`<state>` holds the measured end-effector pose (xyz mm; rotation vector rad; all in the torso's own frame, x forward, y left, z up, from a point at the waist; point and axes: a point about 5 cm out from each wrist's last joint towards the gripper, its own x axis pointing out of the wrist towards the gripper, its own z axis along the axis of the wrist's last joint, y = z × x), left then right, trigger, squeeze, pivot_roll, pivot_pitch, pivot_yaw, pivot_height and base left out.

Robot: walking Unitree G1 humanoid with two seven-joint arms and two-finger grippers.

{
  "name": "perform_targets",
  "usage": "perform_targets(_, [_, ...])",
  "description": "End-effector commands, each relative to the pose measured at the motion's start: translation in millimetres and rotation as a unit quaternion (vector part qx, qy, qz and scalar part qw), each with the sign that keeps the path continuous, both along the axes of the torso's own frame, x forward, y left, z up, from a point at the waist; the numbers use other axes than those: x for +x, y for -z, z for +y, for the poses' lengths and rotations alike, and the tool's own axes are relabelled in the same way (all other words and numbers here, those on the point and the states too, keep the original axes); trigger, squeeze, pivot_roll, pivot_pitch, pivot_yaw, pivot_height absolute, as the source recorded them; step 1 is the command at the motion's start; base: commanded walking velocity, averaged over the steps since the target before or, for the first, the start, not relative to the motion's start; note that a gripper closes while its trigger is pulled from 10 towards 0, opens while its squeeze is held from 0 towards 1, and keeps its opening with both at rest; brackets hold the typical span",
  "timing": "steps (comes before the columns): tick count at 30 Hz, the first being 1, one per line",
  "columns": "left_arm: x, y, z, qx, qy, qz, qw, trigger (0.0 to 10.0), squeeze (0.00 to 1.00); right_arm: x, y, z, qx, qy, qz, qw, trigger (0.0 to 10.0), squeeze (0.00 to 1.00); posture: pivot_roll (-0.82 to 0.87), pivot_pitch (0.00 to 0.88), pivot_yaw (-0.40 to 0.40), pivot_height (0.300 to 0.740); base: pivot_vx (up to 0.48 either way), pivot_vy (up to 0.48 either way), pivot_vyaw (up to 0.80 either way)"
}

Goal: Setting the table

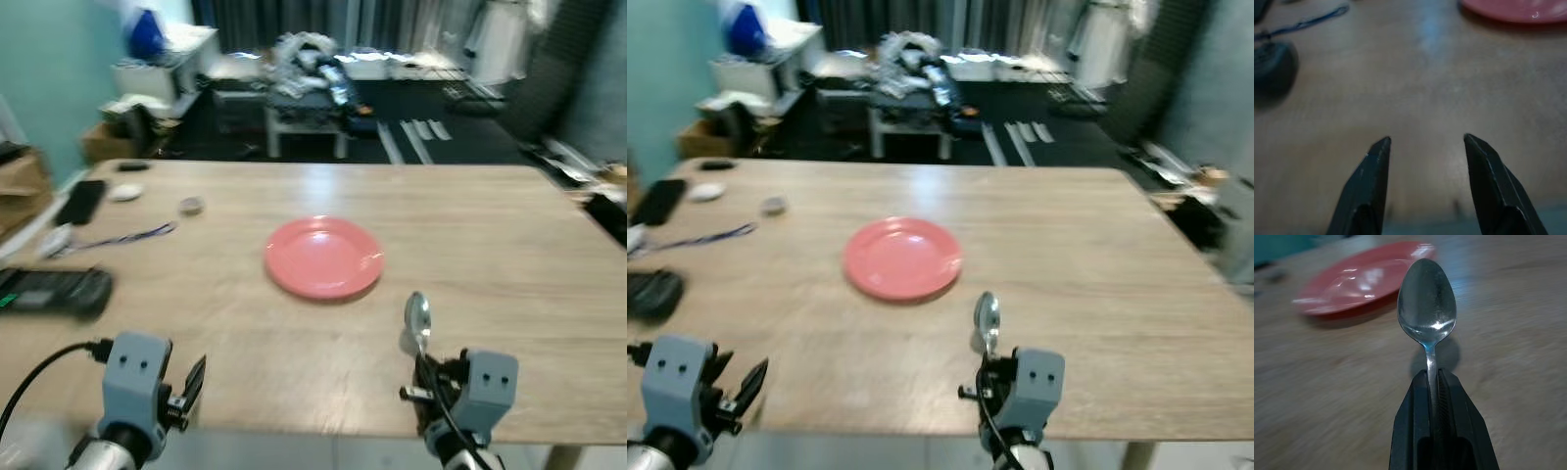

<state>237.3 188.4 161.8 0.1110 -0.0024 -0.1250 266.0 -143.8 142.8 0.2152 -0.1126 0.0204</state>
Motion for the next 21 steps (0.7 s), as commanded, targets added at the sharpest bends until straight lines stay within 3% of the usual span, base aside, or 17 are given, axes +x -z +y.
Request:
perform_targets(1, [1.4,1.3,0.3,0.006,0.000,0.001,1.000,10.0,0.00,-3.2,6.0,-4.6,-0.001,0.011,0.008,1.000,10.0,0.00,0.08,0.154,0.067,0.740,-0.398,0.000,0.00])
perform_targets(11, [3.0,1.3,-1.2,0.010,0.006,-0.003,1.000,10.0,0.00,-3.9,7.6,-5.1,-0.002,0.013,0.007,1.000,10.0,0.00,0.08,0.152,0.071,0.740,-0.372,0.000,0.00])
perform_targets(21, [5.2,7.4,-2.7,0.008,0.009,0.009,1.000,10.0,0.00,-3.7,11.6,-7.0,-0.007,0.012,0.012,1.000,10.0,0.00,0.07,0.147,0.067,0.740,0.000,0.000,0.00])
